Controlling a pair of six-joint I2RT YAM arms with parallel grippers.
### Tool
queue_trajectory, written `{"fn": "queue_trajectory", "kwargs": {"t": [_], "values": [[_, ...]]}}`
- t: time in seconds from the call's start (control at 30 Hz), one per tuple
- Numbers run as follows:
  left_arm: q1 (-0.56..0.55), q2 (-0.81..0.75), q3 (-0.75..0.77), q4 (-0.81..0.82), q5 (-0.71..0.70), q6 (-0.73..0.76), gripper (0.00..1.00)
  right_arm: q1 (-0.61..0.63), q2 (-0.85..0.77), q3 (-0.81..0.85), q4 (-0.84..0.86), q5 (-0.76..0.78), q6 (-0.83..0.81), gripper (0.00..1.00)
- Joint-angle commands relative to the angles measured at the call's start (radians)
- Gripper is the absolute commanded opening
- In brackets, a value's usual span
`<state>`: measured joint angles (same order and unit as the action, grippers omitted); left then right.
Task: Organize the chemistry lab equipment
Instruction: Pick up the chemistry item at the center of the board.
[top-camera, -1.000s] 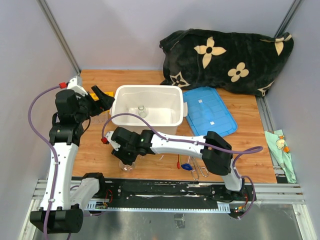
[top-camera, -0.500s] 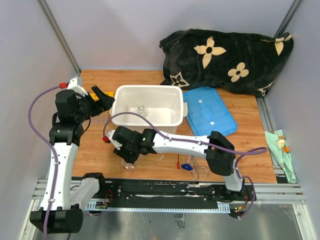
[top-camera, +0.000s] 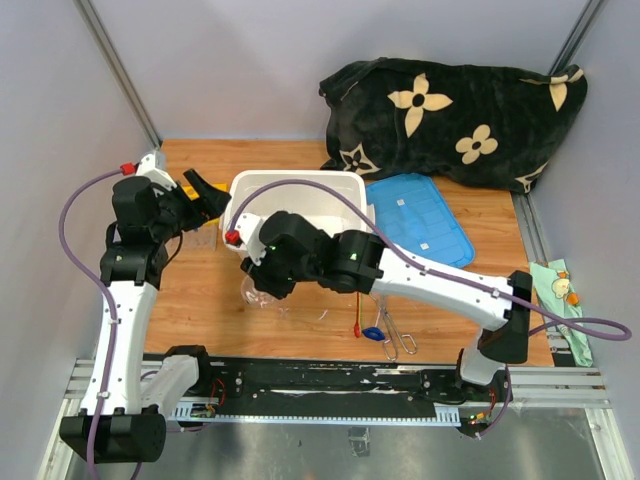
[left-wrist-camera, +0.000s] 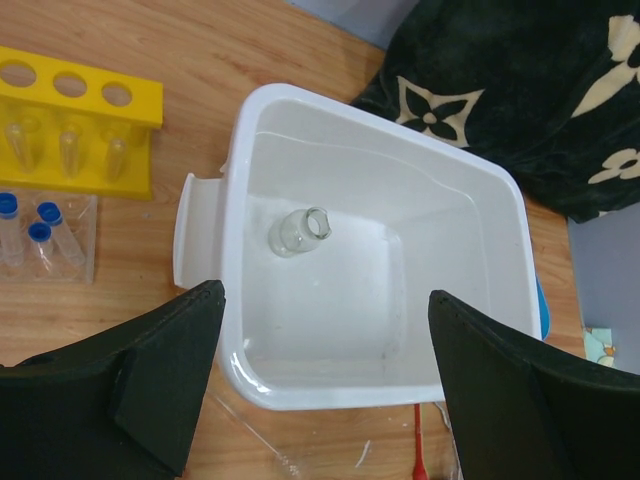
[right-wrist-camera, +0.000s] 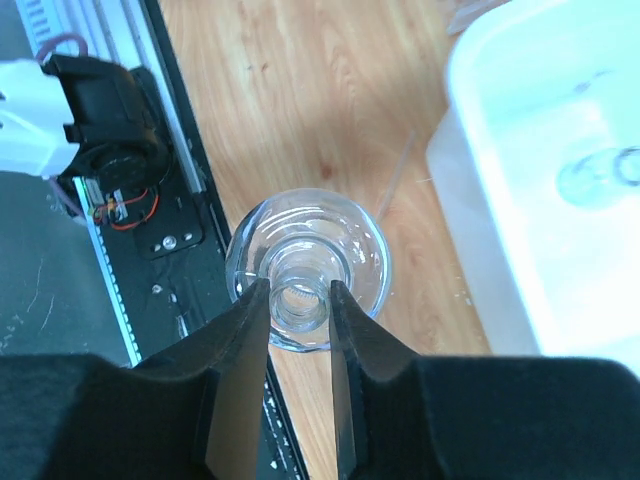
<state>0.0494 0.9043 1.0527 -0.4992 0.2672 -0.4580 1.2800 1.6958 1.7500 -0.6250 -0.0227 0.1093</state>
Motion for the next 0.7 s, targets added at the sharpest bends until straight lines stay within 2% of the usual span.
{"fn": "queue_trajectory", "kwargs": {"t": [0.0, 0.3, 0.43, 0.53, 0.6, 0.67], "values": [[0.006, 0.013, 0.013, 0.047, 0.019, -0.011, 0.87, -0.051, -0.062, 0.069, -0.035, 0.057, -0.043, 0.01], [0.006, 0.075, 0.017, 0.114, 0.039, -0.046, 0.85, -0.248, -0.016, 0.218, -0.075, -0.031, -0.087, 0.01], [0.006, 0.110, 0.040, 0.144, 0.068, -0.100, 0.82, -0.357, 0.122, 0.459, -0.184, -0.084, -0.093, 0.01], [0.002, 0.111, 0.063, 0.128, -0.007, -0.124, 0.77, -0.418, 0.254, 0.659, -0.281, -0.090, -0.105, 0.00], [0.001, 0.089, 0.071, 0.127, -0.070, -0.150, 0.76, -0.449, 0.334, 0.738, -0.312, -0.073, -0.109, 0.01], [0.000, 0.104, 0.106, 0.102, -0.098, -0.164, 0.76, -0.476, 0.376, 0.746, -0.309, -0.057, -0.102, 0.00]]}}
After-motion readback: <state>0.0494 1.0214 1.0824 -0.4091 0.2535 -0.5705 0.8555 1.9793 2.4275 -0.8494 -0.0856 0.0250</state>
